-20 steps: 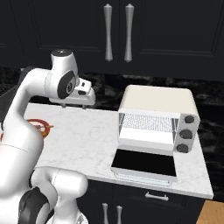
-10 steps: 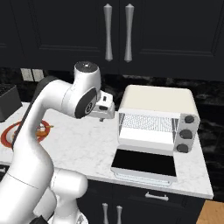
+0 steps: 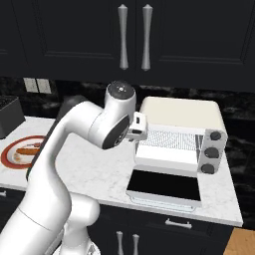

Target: Pick up the kebab skewer and baguette bread, and place them inside the toaster oven. Close the toaster oven door and start by setting the timer.

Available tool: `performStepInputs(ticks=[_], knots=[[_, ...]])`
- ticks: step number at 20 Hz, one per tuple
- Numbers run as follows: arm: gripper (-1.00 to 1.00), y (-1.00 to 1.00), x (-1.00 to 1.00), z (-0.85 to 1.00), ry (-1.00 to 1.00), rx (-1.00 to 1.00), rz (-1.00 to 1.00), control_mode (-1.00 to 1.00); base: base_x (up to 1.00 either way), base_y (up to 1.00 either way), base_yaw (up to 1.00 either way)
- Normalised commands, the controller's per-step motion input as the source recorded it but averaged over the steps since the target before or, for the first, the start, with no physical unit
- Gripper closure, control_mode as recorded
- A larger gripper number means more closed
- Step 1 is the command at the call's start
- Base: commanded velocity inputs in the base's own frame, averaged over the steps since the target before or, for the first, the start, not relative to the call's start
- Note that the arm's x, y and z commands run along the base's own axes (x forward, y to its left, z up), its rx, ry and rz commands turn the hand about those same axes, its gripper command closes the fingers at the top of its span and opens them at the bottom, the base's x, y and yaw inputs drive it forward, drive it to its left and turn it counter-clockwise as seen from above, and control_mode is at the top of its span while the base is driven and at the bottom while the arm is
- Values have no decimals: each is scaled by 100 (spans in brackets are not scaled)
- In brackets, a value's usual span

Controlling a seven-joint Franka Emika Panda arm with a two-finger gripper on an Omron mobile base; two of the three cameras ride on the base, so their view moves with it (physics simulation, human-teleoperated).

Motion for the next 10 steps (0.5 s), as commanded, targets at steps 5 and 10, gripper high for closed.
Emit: performStepInputs(ticks=[5, 10], knots=[[-100, -50, 0, -29, -40, 1, 6, -100, 0, 0, 0], [-100, -54, 7, -39, -30, 3, 0, -100, 0, 0, 0]])
